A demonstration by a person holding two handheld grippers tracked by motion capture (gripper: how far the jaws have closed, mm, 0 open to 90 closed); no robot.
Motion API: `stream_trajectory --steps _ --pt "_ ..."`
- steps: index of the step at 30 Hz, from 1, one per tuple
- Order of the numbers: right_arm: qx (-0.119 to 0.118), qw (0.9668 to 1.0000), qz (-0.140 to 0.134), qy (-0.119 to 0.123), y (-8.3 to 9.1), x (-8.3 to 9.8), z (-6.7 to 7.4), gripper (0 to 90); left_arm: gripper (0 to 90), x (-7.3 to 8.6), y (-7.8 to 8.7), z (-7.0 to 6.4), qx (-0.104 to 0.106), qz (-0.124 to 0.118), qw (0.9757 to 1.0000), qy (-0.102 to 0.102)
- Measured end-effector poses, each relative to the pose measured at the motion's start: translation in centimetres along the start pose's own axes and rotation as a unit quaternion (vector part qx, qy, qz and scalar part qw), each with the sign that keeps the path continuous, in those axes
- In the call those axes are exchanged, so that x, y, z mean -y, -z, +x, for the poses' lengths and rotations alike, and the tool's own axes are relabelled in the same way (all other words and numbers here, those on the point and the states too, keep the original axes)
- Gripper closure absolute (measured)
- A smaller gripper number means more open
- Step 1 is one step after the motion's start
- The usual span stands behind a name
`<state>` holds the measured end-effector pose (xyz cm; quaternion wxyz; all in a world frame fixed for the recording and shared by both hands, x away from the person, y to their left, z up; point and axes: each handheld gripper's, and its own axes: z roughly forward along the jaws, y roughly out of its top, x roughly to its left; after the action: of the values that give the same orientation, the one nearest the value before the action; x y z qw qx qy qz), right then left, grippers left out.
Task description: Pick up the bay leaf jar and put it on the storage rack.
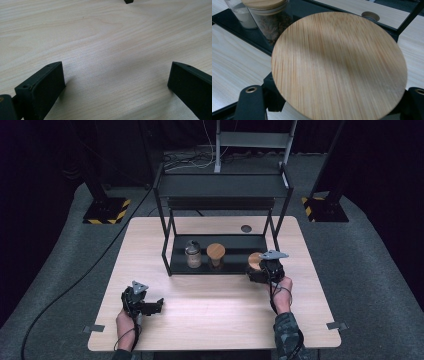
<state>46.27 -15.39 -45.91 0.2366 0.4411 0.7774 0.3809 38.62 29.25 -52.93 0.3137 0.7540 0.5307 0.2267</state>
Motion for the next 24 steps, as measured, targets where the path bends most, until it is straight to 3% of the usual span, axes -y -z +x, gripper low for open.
stream_trajectory --steps 24 --pt "-0.001 1.0 0.002 0.003 -1.0 -1.1 0.0 24.6 0.4 0.0 0.0 0.0 0.0 0.0 1.0 0.0"
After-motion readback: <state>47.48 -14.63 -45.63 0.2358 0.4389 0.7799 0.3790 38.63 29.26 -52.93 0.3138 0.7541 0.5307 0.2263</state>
